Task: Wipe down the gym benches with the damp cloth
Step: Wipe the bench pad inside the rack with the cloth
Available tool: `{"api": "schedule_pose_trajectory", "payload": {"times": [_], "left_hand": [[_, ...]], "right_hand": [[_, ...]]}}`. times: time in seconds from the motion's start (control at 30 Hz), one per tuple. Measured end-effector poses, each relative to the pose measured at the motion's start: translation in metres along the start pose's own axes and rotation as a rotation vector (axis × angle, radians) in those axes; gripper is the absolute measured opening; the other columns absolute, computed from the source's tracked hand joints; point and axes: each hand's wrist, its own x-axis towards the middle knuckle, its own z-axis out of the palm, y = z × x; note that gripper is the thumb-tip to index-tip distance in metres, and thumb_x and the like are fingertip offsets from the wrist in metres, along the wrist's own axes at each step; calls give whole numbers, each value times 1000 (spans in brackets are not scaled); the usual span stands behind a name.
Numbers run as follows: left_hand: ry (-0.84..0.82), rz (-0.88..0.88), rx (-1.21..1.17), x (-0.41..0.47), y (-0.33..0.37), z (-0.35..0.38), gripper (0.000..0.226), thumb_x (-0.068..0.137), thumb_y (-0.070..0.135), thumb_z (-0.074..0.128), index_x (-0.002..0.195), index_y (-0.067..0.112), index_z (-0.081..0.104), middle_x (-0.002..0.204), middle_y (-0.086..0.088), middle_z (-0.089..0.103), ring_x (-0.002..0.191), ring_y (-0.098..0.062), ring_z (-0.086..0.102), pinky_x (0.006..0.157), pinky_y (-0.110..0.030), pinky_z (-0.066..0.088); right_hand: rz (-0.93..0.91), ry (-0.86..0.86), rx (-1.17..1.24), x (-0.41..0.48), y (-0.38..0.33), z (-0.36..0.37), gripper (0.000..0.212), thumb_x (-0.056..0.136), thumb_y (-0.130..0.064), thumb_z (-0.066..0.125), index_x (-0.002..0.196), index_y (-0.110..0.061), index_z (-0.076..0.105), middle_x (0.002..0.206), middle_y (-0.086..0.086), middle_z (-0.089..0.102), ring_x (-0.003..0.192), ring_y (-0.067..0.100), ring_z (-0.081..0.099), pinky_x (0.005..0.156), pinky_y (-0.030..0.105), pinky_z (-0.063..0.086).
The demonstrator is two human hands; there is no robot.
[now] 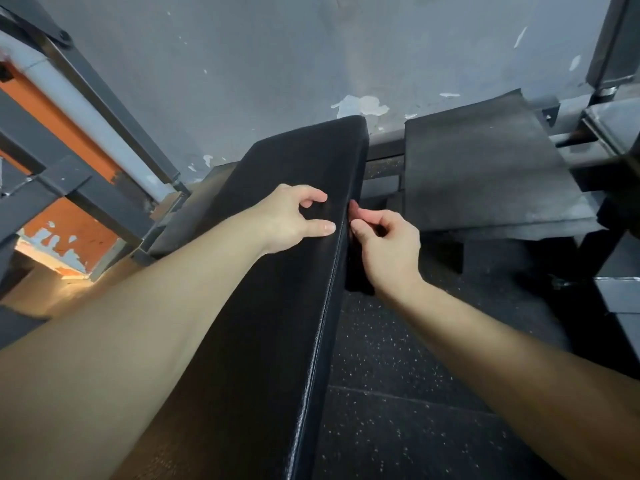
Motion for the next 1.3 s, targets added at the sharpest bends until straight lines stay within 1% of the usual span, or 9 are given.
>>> {"api": "schedule_pose_trajectory", "payload": {"times": [0.13, 0.23, 0.33, 0.47, 0.63, 0.87, 1.0, 1.2, 1.3], "left_hand": [[21, 9, -4, -3, -1, 3, 55, 88, 48, 74, 139, 41, 54, 135, 9, 47, 110, -14, 58, 94, -32, 46], [89, 32, -26, -11, 0, 10, 48, 91, 43, 73, 136, 37, 57, 129, 8, 46, 95, -7, 56, 80, -23, 41], [143, 22, -73, -24, 1, 14, 33, 91, 39, 74, 122, 33, 65, 113, 7, 57, 87, -6, 57, 69, -18, 39], [69, -8, -124, -39, -2, 8, 27, 88, 38, 77, 112, 32, 67, 98, 9, 67, 84, -9, 65, 74, -25, 47], [12, -19, -159, -48, -7, 10, 31, 86, 37, 80, 114, 34, 67, 101, 10, 66, 88, -11, 67, 81, -28, 51], [1, -28, -166, -46, -7, 12, 32, 87, 37, 79, 116, 34, 65, 104, 9, 64, 92, -11, 65, 82, -28, 52], [-21, -25, -148, -45, -7, 9, 32, 87, 39, 79, 115, 36, 64, 105, 9, 64, 92, -11, 65, 88, -32, 53], [-24, -16, -156, -41, -10, 11, 30, 86, 39, 79, 112, 37, 64, 103, 8, 64, 89, -13, 65, 89, -34, 53], [-18, -9, -159, -41, -12, 12, 30, 87, 38, 78, 113, 36, 64, 102, 9, 64, 84, -11, 63, 82, -31, 52]], "right_hand": [[3, -73, 25, -42, 5, -8, 10, 92, -10, 72, 96, -19, 74, 106, -9, 76, 101, 4, 71, 94, 28, 54], [23, -8, 1, -13, -9, 2, 9, 90, -10, 71, 91, -18, 74, 99, -9, 76, 97, 4, 71, 93, 30, 56], [67, 54, 15, 24, -24, 12, 10, 90, -9, 70, 94, -16, 76, 93, -9, 77, 90, 5, 72, 91, 31, 59], [2, 39, -41, 17, -18, 8, 13, 92, -12, 70, 98, -19, 78, 98, -8, 75, 94, 4, 70, 91, 26, 56], [-8, -41, 7, -54, -4, -9, 9, 92, -10, 72, 95, -19, 74, 104, -11, 76, 99, -1, 69, 88, 18, 52], [49, 43, 7, 9, -23, 9, 11, 90, -7, 68, 91, -15, 75, 93, -10, 77, 91, 3, 72, 94, 32, 58], [3, 23, -45, 9, -17, 6, 11, 91, -14, 70, 96, -21, 77, 99, -7, 76, 94, 6, 71, 95, 34, 57], [45, -67, 5, -80, -5, -18, 8, 91, -9, 74, 95, -16, 74, 104, -9, 76, 97, -1, 70, 88, 16, 53], [35, -58, -35, -65, -8, -14, 7, 89, -11, 75, 90, -18, 74, 99, -7, 76, 94, 3, 70, 88, 22, 54]]}}
